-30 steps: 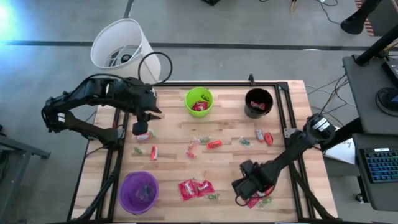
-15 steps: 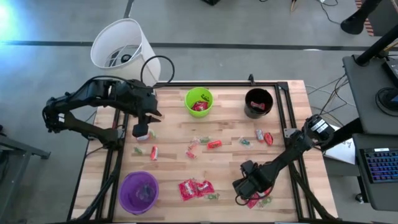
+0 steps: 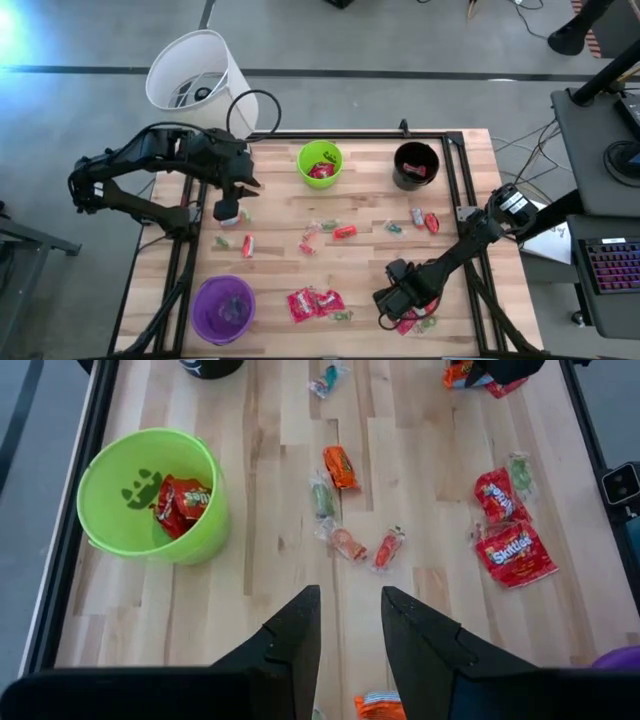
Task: Sort candy
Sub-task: Put the orange candy into the black bucket
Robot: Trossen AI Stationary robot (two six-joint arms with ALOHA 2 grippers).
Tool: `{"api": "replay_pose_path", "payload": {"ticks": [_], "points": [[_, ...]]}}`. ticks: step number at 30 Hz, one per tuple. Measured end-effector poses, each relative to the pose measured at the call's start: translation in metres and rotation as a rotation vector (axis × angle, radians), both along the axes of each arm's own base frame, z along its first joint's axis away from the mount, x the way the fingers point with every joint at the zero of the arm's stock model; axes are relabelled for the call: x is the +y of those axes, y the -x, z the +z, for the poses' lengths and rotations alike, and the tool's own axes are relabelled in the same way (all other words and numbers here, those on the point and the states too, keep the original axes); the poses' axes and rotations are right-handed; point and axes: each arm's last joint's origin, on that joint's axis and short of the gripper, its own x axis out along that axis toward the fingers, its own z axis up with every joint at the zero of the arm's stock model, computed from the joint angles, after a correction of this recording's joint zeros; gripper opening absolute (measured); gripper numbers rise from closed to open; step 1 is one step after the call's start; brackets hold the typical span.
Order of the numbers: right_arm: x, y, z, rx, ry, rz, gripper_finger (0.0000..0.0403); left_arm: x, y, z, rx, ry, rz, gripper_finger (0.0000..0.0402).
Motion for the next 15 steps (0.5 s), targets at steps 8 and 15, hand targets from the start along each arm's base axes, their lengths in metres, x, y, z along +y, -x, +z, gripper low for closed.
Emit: {"api": "replay_pose_path", "payload": {"ticks": [8, 15], "points": [[0.0, 0.0, -0.0003, -0.001, 0.001, 0.003, 0.0103, 0.0, 0.0, 0.0, 0.0, 0.006, 0.008, 0.0091], [0.0, -0.0001, 0.0021, -0.01, -0.004, 0.003, 0.0026, 0.0, 0.0, 0.0, 0.0, 0.006, 0.009, 0.0091]]}}
